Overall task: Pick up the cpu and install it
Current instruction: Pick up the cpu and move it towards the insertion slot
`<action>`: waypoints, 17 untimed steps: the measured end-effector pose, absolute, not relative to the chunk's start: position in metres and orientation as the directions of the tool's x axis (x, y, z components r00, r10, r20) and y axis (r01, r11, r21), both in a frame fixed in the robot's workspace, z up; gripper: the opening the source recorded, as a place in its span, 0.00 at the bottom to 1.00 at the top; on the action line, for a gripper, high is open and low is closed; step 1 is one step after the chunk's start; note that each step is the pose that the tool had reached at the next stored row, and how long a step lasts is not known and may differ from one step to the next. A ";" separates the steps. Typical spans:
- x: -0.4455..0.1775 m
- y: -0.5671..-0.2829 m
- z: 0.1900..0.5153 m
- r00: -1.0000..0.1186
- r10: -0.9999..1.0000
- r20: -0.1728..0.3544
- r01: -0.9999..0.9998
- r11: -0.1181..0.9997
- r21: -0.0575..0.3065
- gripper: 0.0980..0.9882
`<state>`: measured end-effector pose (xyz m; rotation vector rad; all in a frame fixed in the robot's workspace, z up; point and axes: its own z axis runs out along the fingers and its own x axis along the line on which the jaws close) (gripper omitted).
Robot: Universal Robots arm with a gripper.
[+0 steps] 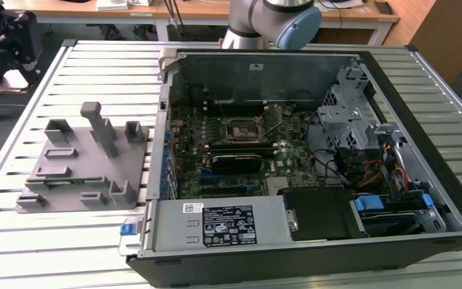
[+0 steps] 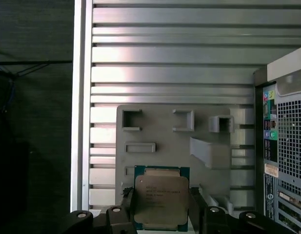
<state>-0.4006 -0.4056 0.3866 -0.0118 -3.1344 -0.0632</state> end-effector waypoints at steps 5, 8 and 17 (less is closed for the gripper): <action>-0.388 -0.405 0.386 -1.000 0.007 0.007 0.008 0.999 0.040 0.48; -0.380 -0.405 0.385 -1.000 0.007 0.007 0.007 0.999 0.040 0.48; -0.356 -0.405 0.384 -1.000 -0.003 0.007 -0.003 0.999 0.043 0.48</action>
